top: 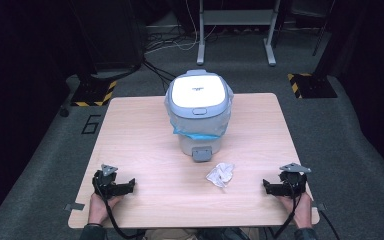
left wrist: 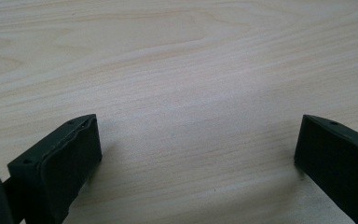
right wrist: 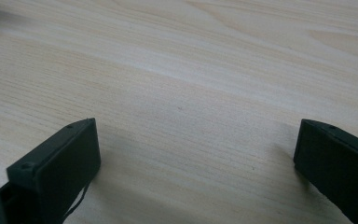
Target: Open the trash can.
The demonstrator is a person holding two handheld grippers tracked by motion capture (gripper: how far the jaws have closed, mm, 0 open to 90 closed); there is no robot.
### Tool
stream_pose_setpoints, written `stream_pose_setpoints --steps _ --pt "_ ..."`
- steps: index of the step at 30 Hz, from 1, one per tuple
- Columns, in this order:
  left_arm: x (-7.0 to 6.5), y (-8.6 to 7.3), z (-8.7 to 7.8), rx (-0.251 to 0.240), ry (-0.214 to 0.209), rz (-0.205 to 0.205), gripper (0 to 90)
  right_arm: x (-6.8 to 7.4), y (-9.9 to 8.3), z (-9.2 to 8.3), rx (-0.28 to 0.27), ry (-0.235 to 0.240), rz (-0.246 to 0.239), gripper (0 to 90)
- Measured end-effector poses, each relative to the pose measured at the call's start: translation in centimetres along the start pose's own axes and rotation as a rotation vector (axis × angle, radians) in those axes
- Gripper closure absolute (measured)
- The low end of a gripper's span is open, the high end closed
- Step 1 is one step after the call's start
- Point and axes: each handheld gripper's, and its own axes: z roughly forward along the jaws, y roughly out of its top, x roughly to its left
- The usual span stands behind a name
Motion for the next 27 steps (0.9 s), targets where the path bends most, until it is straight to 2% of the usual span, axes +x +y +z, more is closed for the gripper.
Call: stream_pose_setpoints --steps 1,4,6,9,12,18,24,27 --pt "-0.1 0.0 0.0 0.001 0.0 -0.011 0.2 0.0 0.0 0.0 0.0 0.0 -0.002 0.0" --pt "-0.1 0.0 -0.2 0.007 0.002 -0.005 1.4 0.1 0.1 0.1 -0.006 -0.006 0.01 0.0" --pt "-0.2 0.0 -0.2 0.0 0.005 -0.016 3.3 0.1 0.1 0.1 -0.006 -0.004 0.008 0.0" --pt "-0.2 0.1 -0.5 -0.024 -0.014 -0.036 2.8 0.1 0.1 0.1 -0.005 -0.002 0.006 0.0" --pt "-0.4 0.5 -0.8 -0.044 -0.028 -0.033 2.4 0.1 0.1 0.1 -0.006 -0.003 0.007 0.0" --pt "-0.8 1.2 -1.1 -0.046 -0.045 -0.005 1.3 0.1 0.1 0.1 -0.006 -0.002 0.006 0.0" --pt "-1.2 1.9 -1.2 -0.054 -0.063 0.006 1.2 0.1 0.1 0.1 -0.006 -0.002 0.006 0.0" --pt "-1.7 2.6 -1.2 -0.06 -0.087 0.019 1.2 0.1 0.1 0.1 -0.005 0.0 0.003 0.0"
